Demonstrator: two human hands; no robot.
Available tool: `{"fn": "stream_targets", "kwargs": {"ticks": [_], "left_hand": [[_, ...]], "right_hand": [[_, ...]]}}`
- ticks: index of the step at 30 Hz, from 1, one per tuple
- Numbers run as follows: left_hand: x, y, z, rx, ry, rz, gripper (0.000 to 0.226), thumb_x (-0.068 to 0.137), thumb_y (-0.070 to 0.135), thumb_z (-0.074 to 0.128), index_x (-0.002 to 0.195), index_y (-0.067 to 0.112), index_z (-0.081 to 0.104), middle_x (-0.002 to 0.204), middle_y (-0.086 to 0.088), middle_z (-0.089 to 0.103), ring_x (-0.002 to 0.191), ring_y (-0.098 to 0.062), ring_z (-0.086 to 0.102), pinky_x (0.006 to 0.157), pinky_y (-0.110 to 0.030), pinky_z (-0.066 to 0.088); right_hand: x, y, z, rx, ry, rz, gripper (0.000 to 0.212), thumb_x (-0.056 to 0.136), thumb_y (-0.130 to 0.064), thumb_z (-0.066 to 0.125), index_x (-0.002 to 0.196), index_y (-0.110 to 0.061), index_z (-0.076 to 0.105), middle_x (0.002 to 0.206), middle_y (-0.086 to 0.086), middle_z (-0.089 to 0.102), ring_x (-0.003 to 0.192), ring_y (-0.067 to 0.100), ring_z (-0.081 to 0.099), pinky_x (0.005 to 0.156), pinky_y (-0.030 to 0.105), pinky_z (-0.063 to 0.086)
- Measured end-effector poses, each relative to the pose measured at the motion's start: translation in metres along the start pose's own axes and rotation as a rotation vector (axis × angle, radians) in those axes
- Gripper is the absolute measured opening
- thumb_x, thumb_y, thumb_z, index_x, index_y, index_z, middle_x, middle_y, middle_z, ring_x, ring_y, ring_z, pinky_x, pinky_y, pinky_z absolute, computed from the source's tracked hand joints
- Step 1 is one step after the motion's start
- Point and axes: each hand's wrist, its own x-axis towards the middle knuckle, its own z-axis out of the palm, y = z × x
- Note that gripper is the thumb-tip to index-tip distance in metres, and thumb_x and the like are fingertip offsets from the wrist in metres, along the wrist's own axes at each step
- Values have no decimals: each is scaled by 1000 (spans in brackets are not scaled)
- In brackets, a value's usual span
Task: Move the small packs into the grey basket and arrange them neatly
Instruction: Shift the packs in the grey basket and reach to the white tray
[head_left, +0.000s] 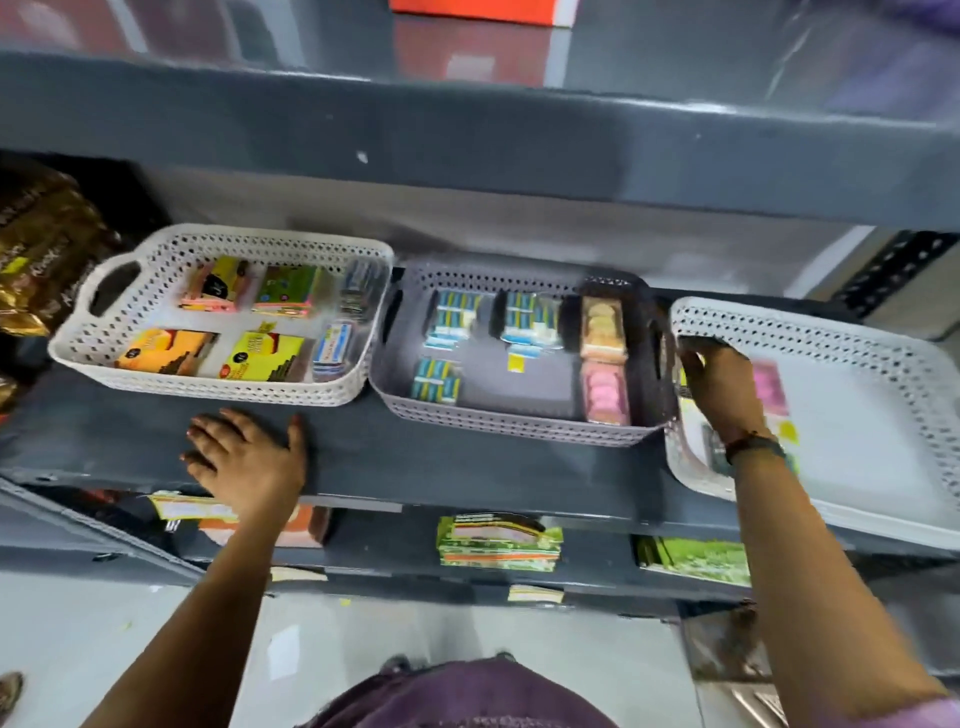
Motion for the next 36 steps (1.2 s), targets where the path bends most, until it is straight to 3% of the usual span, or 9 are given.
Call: {"fn": "stream_targets", "kwargs": {"ticks": [3,7,9,13,18,22,27,31,36], "left_hand": [[-1,0,0,0,20,-5,85,87,58,36,144,-1,16,154,-27,13,144,-38,8,116,-52,5],[-2,0,-2,1,30,0,83,88,56,37,144,-1,16,154,-27,13,144,-38,9,115,-53,5],[-4,0,-2,1,40,3,82,88,55,37,144,-1,17,154,-27,13,143,-38,9,115,-53,5],[-4,1,-2,4,39,-2,82,88,56,35,144,-1,17,154,-27,13,144,-37,9,115,-52,5],[-3,0,-1,3,36,3,82,88,57,33,144,0,16,154,-26,12,144,-37,9,115,-52,5],[-2,-1,-1,-1,31,8,83,88,58,33,145,0,15,154,-26,12,144,-37,9,116,-52,5],[0,-1,-2,0,14,17,83,88,58,32,145,0,13,155,-26,10,144,-38,8,116,-52,5],[1,-5,-6,-3,-42,36,84,89,57,32,145,-1,10,155,-27,6,144,-38,5,116,-52,4],[8,-9,-16,-3,-200,53,88,88,59,35,146,2,2,155,-26,-3,144,-38,-2,116,-52,4]], "right_hand": [[26,22,3,-29,-177,-5,33,90,-1,51,121,3,60,127,29,59,116,41,58,98,40,44],[42,51,9,-292,-639,-113,60,85,-23,67,138,-5,45,147,23,40,135,36,39,112,47,30],[45,61,9,-265,-693,-146,74,81,-25,72,144,-9,36,150,21,34,139,35,32,115,47,25],[51,65,4,-176,-618,-203,64,69,-24,82,126,-7,58,126,19,61,115,33,57,97,38,42],[38,51,-2,-453,-613,-369,41,82,-36,63,110,-6,60,107,18,67,96,34,64,81,37,50],[13,44,2,-625,-415,-387,26,85,-11,48,107,0,57,98,21,68,86,34,67,69,36,53],[1,40,-11,-428,-54,-169,45,80,5,47,118,-12,64,110,19,70,101,34,64,88,40,45],[-25,6,-31,-185,263,-192,58,72,4,43,119,-21,65,118,13,66,106,37,56,91,43,41],[-34,-93,-28,141,45,-581,52,72,8,44,119,-2,64,120,21,65,111,36,60,100,33,42]]}}
